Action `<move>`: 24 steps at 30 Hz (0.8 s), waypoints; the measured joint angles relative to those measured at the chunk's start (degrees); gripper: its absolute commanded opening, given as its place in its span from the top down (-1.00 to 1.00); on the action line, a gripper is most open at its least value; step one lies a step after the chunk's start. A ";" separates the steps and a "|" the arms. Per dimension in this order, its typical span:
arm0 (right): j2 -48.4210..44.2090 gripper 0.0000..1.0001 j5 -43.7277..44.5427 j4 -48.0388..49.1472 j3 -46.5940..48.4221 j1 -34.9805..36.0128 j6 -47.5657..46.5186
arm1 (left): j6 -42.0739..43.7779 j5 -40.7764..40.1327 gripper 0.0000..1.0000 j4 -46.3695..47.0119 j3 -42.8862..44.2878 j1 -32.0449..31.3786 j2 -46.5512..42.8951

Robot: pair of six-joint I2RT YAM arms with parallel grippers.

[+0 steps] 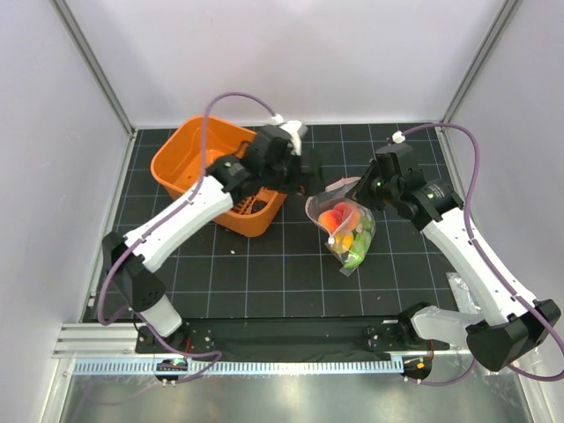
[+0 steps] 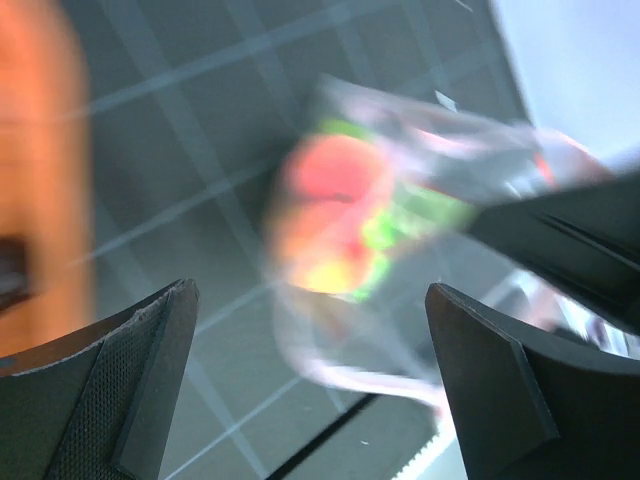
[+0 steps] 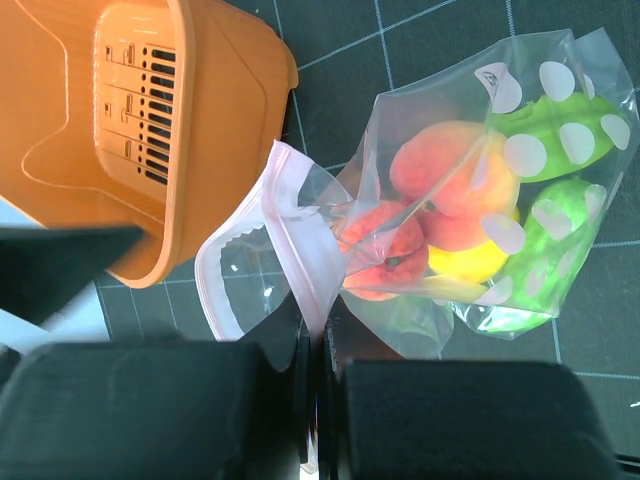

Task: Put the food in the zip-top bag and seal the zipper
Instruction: Place the fake fruit in the zipper food storage bag.

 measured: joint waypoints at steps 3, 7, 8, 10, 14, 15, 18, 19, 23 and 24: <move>-0.02 0.98 0.02 -0.02 0.00 0.00 -0.02 | 0.61 -0.85 -1.00 -4.44 0.66 7.52 -1.81; -0.02 0.98 0.00 -0.02 0.00 0.00 -0.04 | 3.32 -2.80 -1.00 -11.80 4.17 17.88 -2.25; -0.02 0.99 0.00 -0.02 0.00 0.00 -0.04 | 3.98 -3.21 -0.99 -13.81 5.01 19.61 -2.25; -0.02 0.98 0.00 -0.02 0.00 0.00 -0.07 | 5.40 -3.80 -0.99 -17.59 6.16 21.40 -2.21; -0.02 0.99 -0.02 -0.02 0.00 0.00 -0.11 | 7.02 -2.97 -1.00 -22.82 6.14 21.05 -1.05; -0.02 0.99 -0.02 0.00 0.00 0.00 -0.17 | 7.39 -2.49 -0.99 -23.74 5.81 20.90 -0.42; -0.02 0.98 -0.04 -0.02 -0.02 0.00 -0.22 | 7.91 -1.05 -0.99 -25.94 3.80 20.65 1.49; -0.02 0.98 -0.04 -0.02 -0.02 0.00 -0.22 | 8.07 -0.81 -1.00 -26.56 2.54 20.65 2.01; -0.02 0.98 -0.04 0.00 -0.07 0.00 -0.22 | 8.35 -0.81 -0.99 -27.43 -2.47 20.65 2.71; -0.02 0.98 -0.07 0.02 -0.11 0.00 -0.22 | 8.52 -0.85 -1.00 -27.06 -3.50 20.65 2.71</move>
